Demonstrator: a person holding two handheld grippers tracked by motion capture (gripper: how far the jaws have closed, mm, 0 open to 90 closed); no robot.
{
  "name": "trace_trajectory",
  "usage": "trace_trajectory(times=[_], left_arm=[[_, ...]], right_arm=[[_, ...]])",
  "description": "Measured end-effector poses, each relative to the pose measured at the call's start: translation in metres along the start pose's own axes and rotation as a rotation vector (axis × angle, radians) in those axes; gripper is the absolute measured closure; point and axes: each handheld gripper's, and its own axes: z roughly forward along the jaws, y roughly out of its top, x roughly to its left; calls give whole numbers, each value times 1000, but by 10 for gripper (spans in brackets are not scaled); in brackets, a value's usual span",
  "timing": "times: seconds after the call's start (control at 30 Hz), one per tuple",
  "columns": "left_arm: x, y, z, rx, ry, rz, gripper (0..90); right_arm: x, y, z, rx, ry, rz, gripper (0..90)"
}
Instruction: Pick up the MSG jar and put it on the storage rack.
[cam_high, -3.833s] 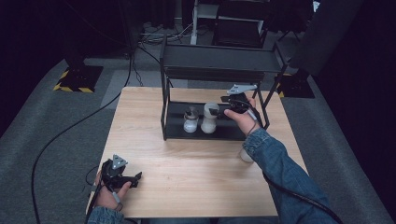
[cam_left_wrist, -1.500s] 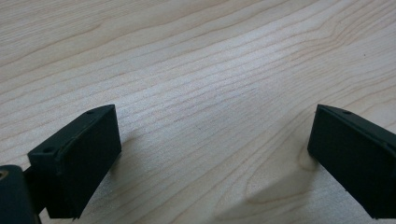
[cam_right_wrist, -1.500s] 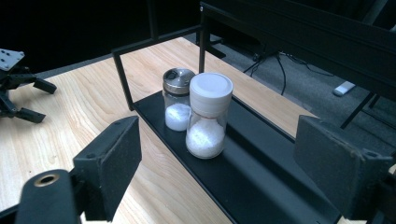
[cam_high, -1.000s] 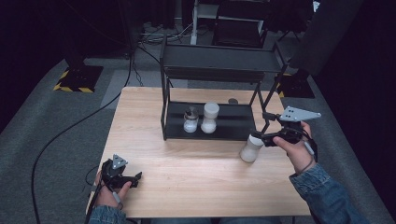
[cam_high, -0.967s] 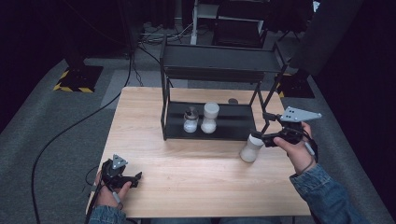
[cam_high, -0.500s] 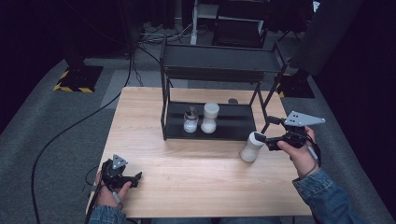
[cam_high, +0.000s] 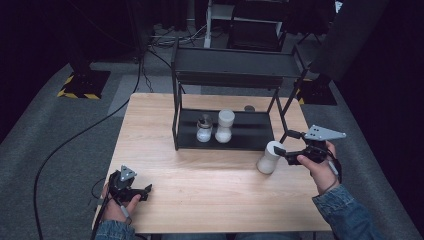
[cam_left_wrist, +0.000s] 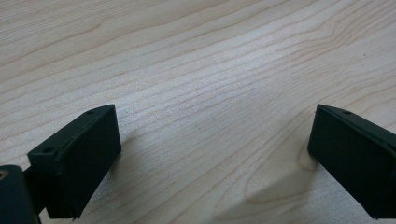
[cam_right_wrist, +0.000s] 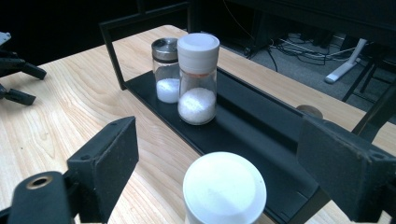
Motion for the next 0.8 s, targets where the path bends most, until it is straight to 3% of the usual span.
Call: trace_trajectory(times=[0.8], left_arm=[[0,0,0,1,0,1,26]], right_arm=[[-9,-24,15,34,4,5,130]])
